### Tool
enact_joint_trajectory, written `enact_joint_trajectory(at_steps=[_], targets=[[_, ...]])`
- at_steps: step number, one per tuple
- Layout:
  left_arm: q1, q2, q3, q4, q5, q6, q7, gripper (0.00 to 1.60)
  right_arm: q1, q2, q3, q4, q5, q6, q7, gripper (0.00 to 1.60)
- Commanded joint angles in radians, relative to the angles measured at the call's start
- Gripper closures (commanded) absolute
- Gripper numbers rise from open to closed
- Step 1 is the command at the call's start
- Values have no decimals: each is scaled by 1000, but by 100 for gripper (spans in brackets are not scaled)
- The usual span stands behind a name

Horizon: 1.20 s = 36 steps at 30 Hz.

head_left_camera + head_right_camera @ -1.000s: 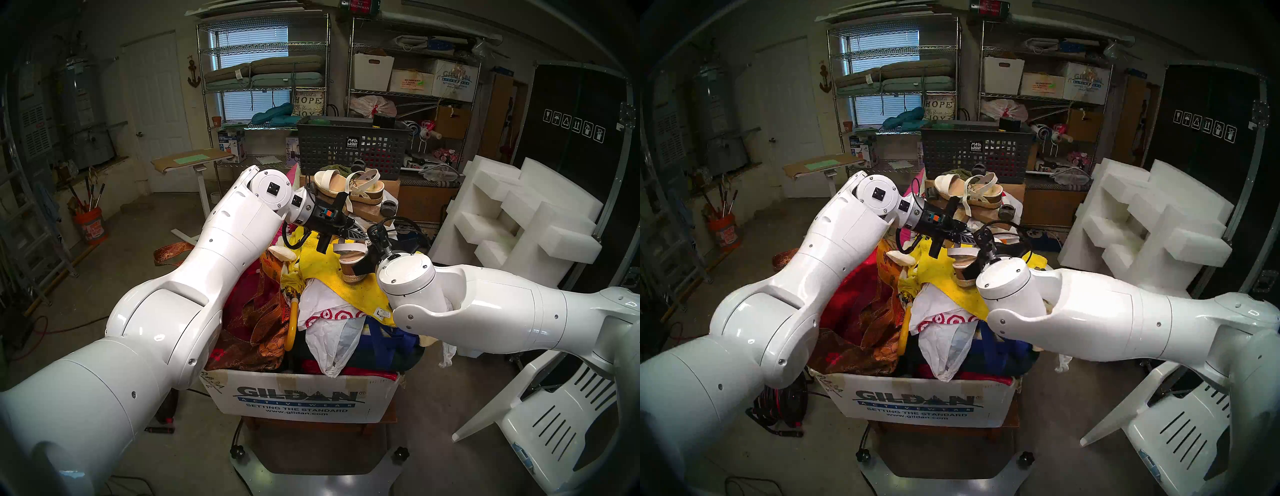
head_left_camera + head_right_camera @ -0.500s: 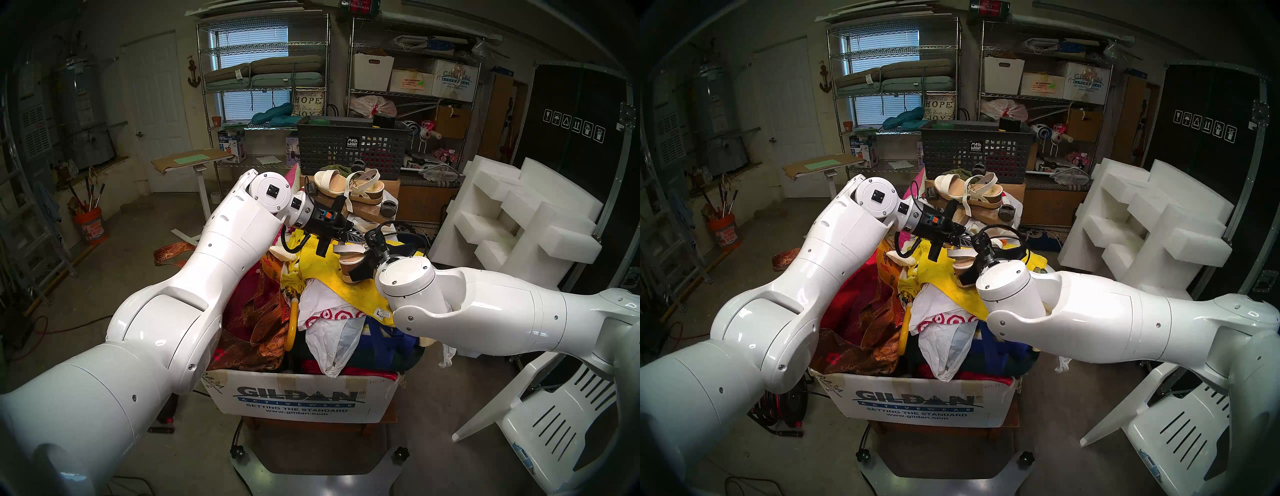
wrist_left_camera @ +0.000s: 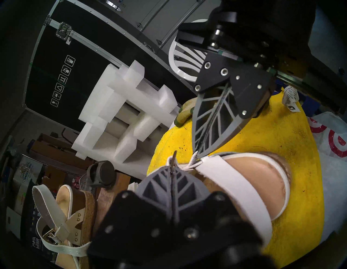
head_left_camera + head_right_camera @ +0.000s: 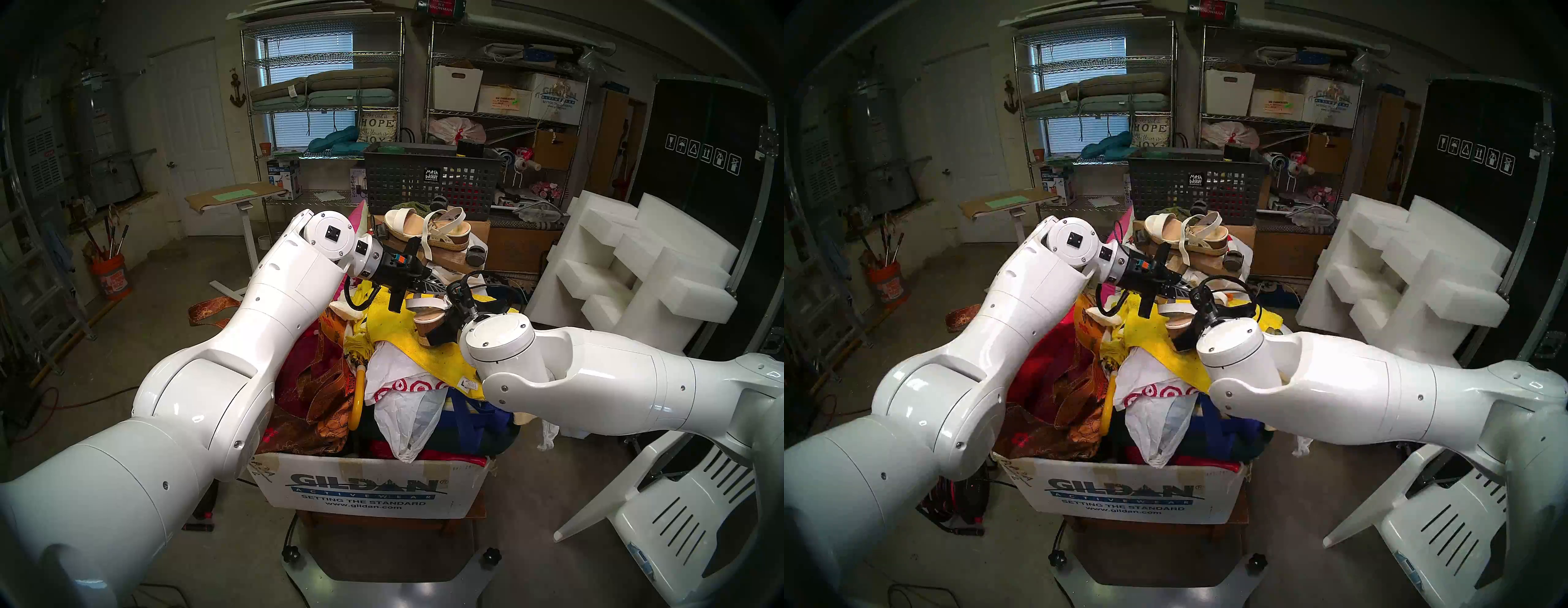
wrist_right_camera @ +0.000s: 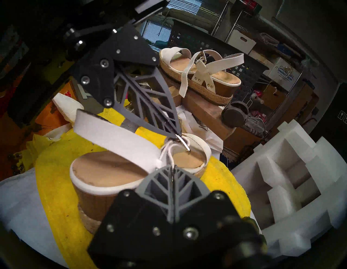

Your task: Unbuckle a shoe

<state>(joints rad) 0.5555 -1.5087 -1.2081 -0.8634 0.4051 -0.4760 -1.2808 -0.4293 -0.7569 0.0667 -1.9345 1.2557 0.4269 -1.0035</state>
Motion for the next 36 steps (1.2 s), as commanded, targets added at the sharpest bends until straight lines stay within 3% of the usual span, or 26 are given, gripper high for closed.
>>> enact_joint_trajectory(at_steps=[1, 10, 13, 16, 22, 29, 36], targets=[[-15, -12, -17, -30, -32, 50, -36, 160, 25, 6, 16, -3, 0, 12, 3, 160], [-8, -25, -44, -46, -12, 155, 5, 160, 4, 16, 23, -27, 7, -1, -63, 160], [3, -28, -44, -55, 6, 227, 0, 160, 5, 24, 23, -37, 3, -1, -81, 160], [17, -24, -43, -57, 7, 281, -56, 160, 6, 28, 22, -41, -6, -5, -92, 160], [70, -24, -61, -108, 24, 396, -84, 160, 8, 22, 18, -34, -15, -11, -87, 160], [127, -42, -101, -192, 64, 532, -34, 160, 4, 10, 15, -27, -12, -12, -82, 160], [130, -76, -153, -205, 76, 653, -55, 160, -2, 17, 9, -35, 2, -4, -66, 160]])
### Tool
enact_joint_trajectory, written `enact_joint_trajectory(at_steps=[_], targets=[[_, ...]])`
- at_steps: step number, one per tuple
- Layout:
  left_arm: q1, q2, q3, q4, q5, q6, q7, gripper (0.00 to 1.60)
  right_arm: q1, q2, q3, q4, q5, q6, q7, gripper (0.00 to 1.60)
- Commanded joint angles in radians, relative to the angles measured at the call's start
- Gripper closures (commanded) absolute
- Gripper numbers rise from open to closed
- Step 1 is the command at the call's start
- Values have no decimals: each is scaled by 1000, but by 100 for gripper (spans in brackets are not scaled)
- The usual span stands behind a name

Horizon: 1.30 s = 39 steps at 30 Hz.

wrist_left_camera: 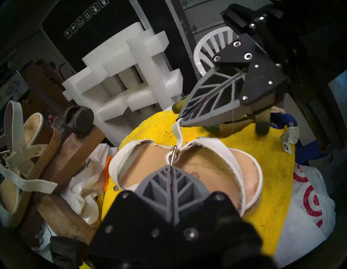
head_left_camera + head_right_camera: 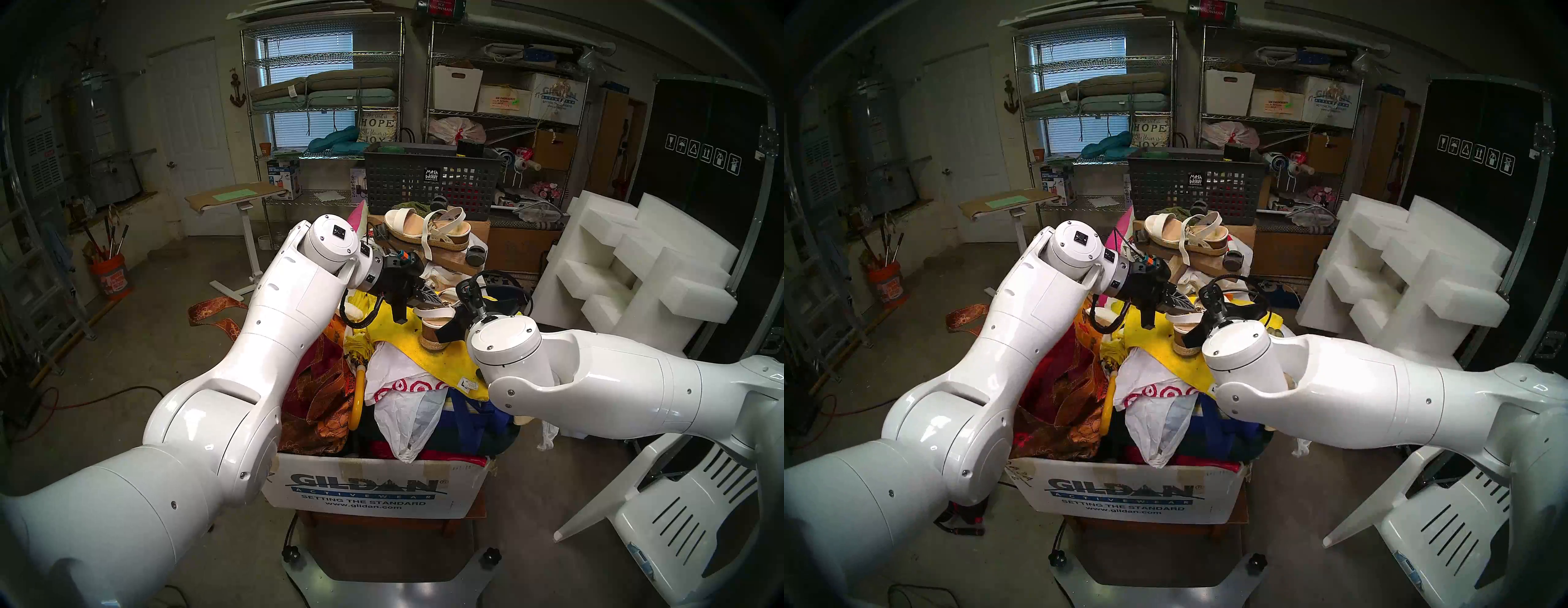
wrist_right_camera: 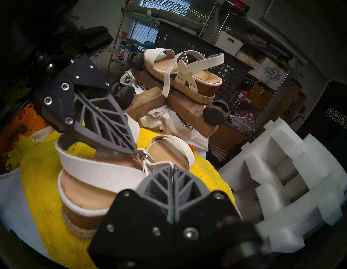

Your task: Unbuckle a shoe

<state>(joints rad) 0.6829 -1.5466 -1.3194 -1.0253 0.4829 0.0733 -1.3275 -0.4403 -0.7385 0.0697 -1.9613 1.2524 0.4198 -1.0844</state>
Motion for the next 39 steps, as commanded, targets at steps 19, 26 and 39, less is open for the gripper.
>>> enact_joint_trajectory(at_steps=[19, 26, 39], targets=[[35, -32, -32, -186, 18, 352, -104, 160, 15, -27, 14, 32, -12, 11, 42, 160], [50, -37, -30, -209, 24, 360, -89, 160, 21, -20, 25, 33, -7, 7, 61, 160], [69, -52, -40, -212, 36, 386, -13, 160, 18, 35, 25, -34, 8, -9, 146, 160]])
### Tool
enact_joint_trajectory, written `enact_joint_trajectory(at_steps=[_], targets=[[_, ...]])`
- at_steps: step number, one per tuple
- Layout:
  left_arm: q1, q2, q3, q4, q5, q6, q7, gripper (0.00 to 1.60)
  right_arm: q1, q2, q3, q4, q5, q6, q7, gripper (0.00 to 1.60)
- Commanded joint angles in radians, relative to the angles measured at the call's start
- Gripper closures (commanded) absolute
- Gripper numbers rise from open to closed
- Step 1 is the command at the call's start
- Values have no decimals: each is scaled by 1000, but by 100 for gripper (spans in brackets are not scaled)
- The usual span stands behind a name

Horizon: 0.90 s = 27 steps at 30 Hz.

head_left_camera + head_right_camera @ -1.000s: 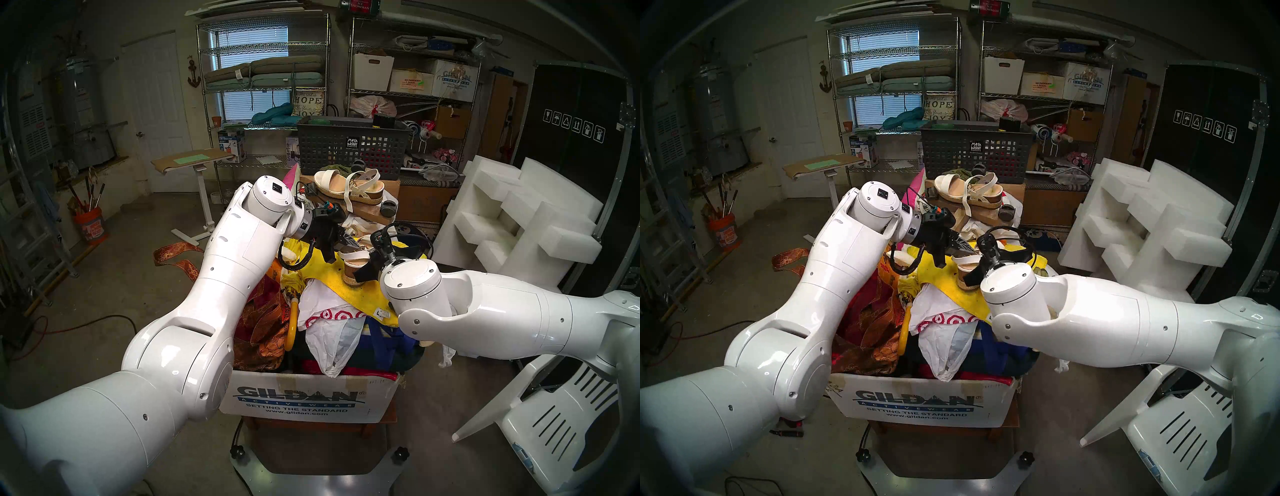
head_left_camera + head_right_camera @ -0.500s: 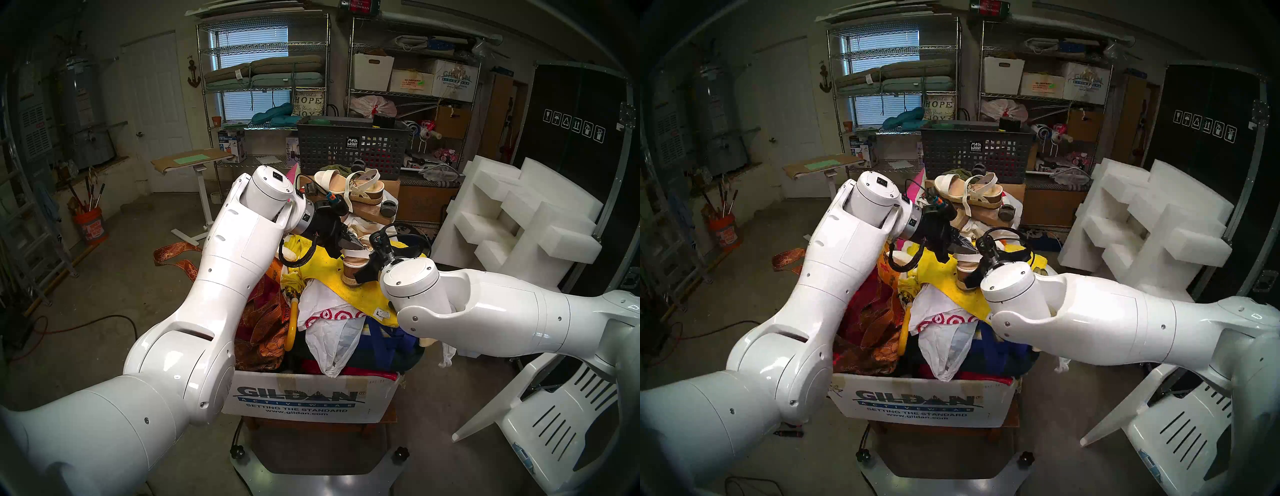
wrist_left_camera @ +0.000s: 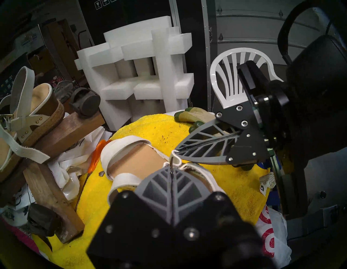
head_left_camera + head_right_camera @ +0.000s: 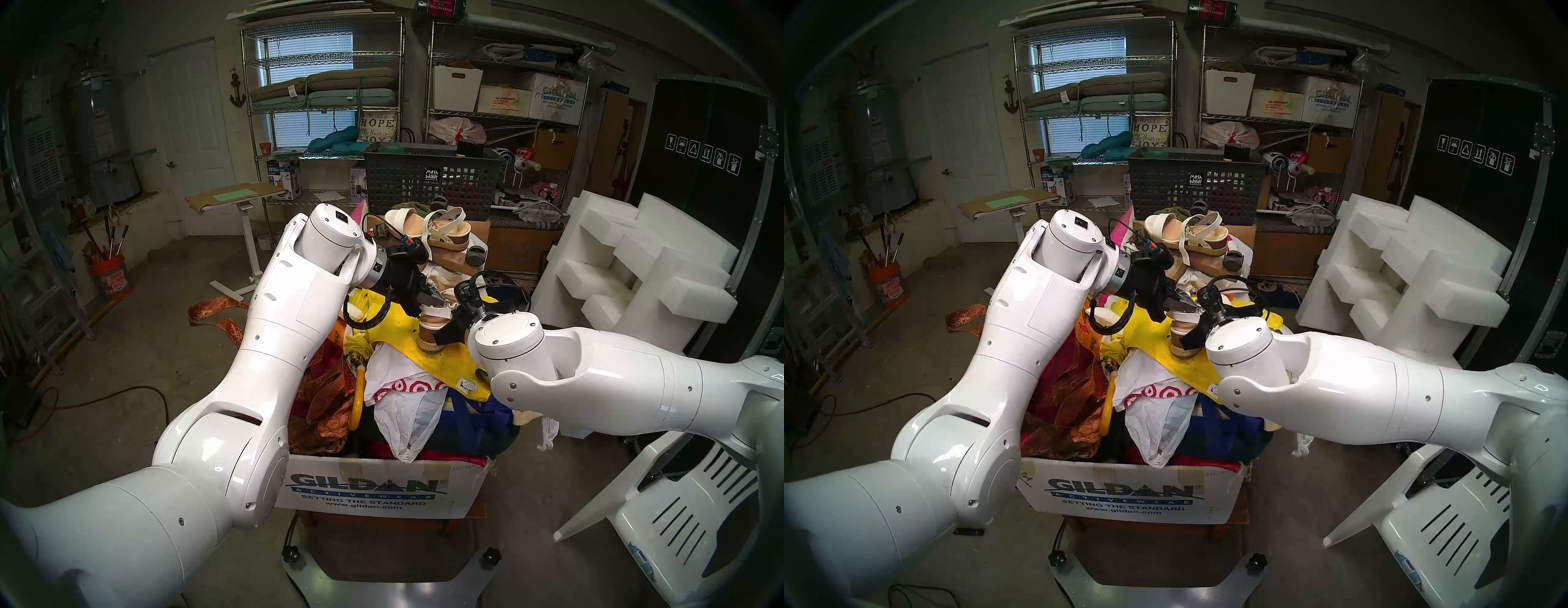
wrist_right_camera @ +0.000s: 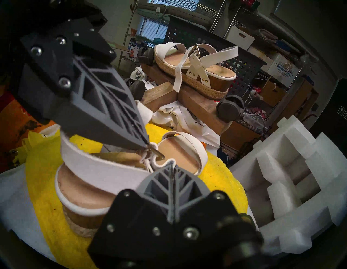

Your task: Unbuckle a shoe

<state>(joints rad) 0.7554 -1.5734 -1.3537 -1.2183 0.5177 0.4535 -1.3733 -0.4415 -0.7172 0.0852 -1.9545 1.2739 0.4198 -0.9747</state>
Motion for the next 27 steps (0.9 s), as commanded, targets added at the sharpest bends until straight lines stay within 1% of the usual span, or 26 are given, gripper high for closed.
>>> enact_joint_trajectory(at_steps=[1, 8, 10, 14, 15, 17, 21, 22, 23, 24, 25, 26, 27], targets=[[-5, -25, -5, -16, 0, 5, 34, 160, 19, 14, 11, -42, -12, -9, 34, 160], [-6, -28, -7, -22, -12, 6, 28, 160, 23, 23, 5, -38, -44, -25, 87, 160], [-5, -28, -7, -23, -12, 7, 27, 160, 23, 23, 6, -37, -45, -25, 89, 160], [1, -19, -5, -29, -10, 6, 24, 160, 31, 22, 4, -24, -68, -31, 136, 160], [1, -19, -5, -29, -10, 6, 24, 160, 31, 22, 4, -24, -68, -31, 136, 160], [5, -18, -7, -32, -8, 7, 28, 160, 36, 22, 6, -19, -71, -36, 175, 160], [2, -20, -12, -25, -4, 9, 35, 160, 39, 19, 10, -6, -63, -33, 218, 160], [3, -21, -14, -25, -3, 7, 41, 160, 41, 21, 10, -3, -57, -29, 243, 160], [1, -21, -14, -22, -2, 5, 39, 160, 39, 18, 12, 1, -59, -33, 240, 160], [2, -22, -16, -22, -1, 8, 42, 160, 39, 12, 20, 1, -32, -16, 229, 160], [4, -22, -16, -24, 0, 5, 44, 160, 37, 8, 23, 2, -27, -13, 220, 160], [2, -22, -18, -22, -1, 4, 43, 160, 34, 4, 23, 1, -20, 7, 182, 160], [1, -23, -21, -20, -2, 6, 44, 160, 32, 6, 23, -1, -19, 8, 176, 160]])
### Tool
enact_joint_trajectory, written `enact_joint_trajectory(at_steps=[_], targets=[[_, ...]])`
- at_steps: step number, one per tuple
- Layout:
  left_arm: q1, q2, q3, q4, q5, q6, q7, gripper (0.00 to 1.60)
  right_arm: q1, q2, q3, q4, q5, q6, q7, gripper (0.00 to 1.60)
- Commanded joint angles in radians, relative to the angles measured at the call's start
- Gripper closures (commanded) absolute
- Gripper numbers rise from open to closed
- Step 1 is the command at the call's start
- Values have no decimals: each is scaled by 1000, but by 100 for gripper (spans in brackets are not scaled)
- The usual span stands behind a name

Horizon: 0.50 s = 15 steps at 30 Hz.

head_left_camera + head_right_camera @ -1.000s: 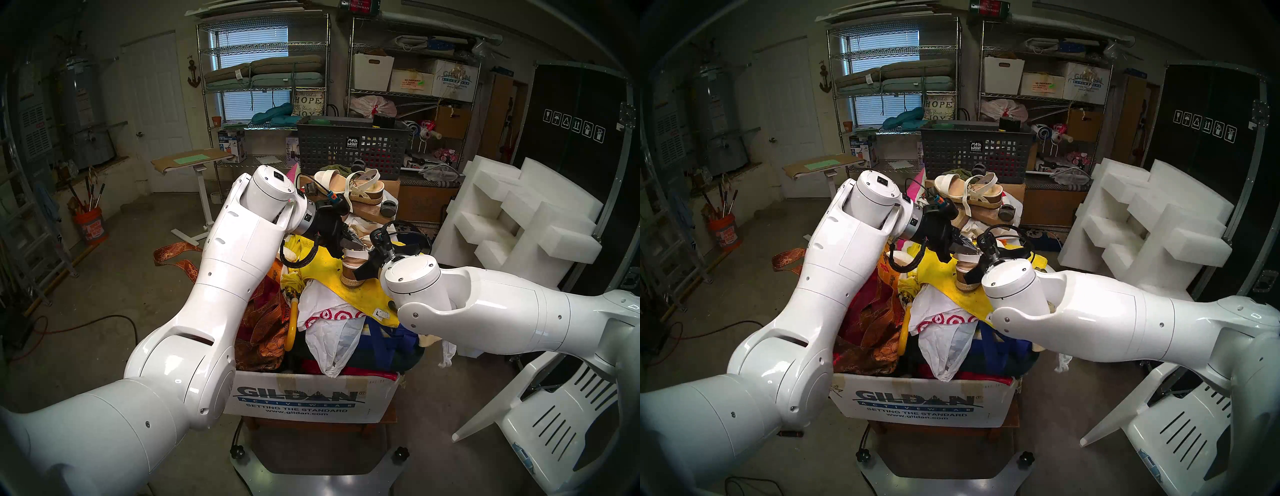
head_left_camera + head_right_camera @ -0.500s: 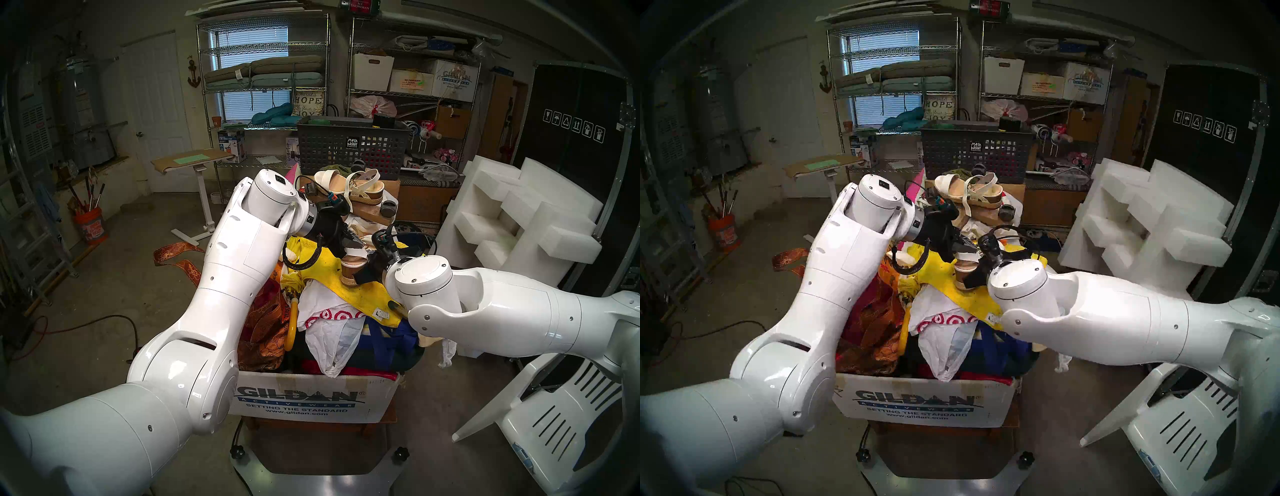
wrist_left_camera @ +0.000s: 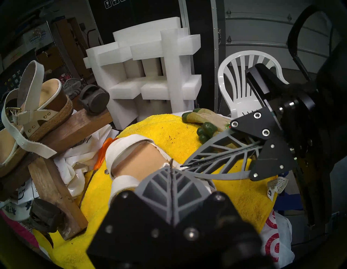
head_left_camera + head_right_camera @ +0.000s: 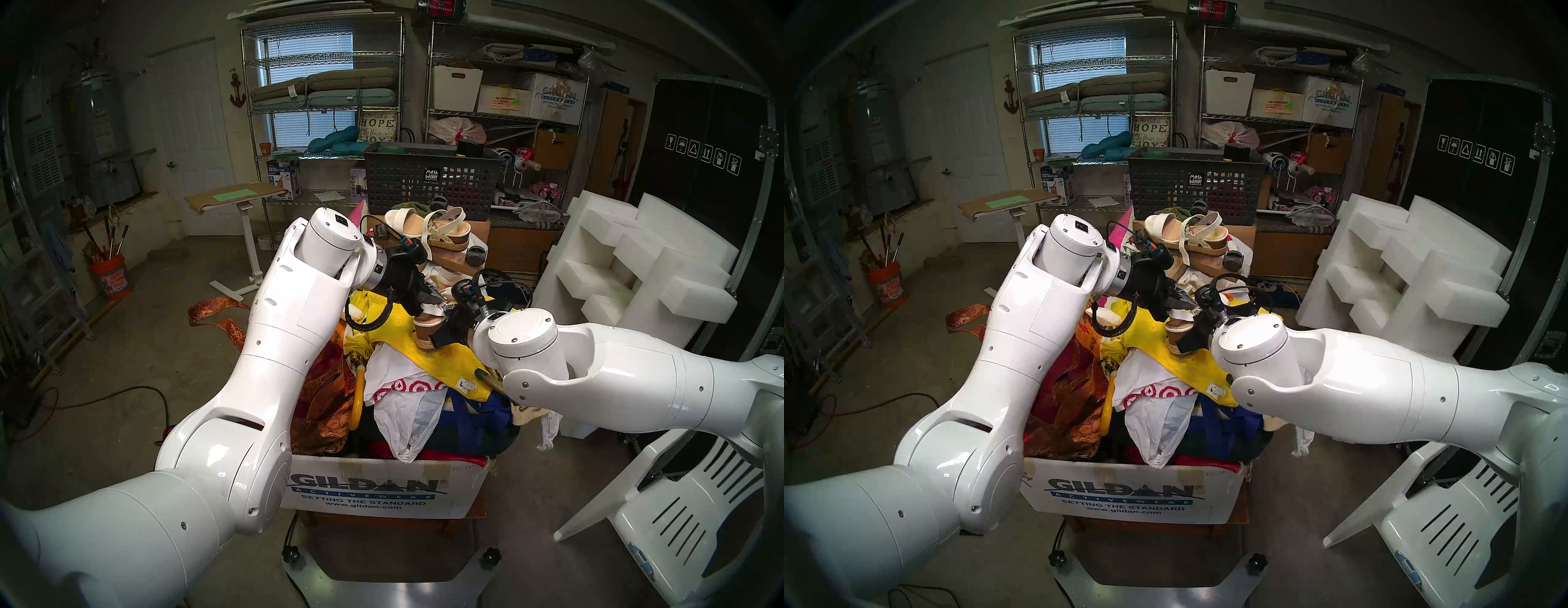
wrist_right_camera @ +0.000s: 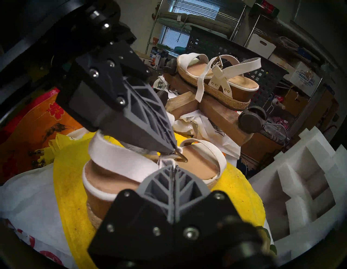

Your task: Unbuckle a shoe

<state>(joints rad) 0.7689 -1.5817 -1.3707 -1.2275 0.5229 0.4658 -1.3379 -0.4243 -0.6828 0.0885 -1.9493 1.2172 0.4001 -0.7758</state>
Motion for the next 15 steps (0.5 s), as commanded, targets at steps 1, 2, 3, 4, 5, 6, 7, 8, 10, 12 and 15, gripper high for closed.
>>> enact_joint_trajectory(at_steps=[1, 2, 3, 4, 5, 6, 7, 8, 10, 12, 15], targets=[[-15, -15, -5, -6, -7, -9, 10, 160, 6, -21, 28, -12, 52, 18, -36, 160], [-17, -15, -6, -3, -8, -12, 10, 160, 6, -15, 28, -17, 57, 25, -40, 160], [-18, -17, -9, 1, -7, -14, 17, 160, 7, -9, 27, -22, 63, 41, -51, 160], [-21, -17, -10, 6, -8, -17, 19, 160, 8, -4, 27, -27, 67, 46, -55, 160], [-24, -17, -10, 12, -9, -23, 18, 160, 8, 1, 28, -31, 76, 53, -58, 160], [-23, -19, -13, 13, -8, -19, 25, 160, 7, 5, 29, -35, 81, 55, -62, 160], [-27, -19, -13, 20, -8, -24, 26, 160, 7, 10, 29, -39, 80, 51, -57, 160], [-30, -20, -13, 25, -9, -26, 27, 160, 7, 14, 29, -43, 83, 53, -56, 160], [-31, -22, -16, 31, -9, -27, 35, 160, 6, 17, 30, -49, 87, 52, -55, 160], [-33, -23, -16, 36, -10, -29, 36, 160, 6, 19, 31, -52, 90, 53, -55, 160], [-35, -24, -16, 41, -10, -34, 39, 160, 7, 19, 30, -54, 94, 59, -58, 160]])
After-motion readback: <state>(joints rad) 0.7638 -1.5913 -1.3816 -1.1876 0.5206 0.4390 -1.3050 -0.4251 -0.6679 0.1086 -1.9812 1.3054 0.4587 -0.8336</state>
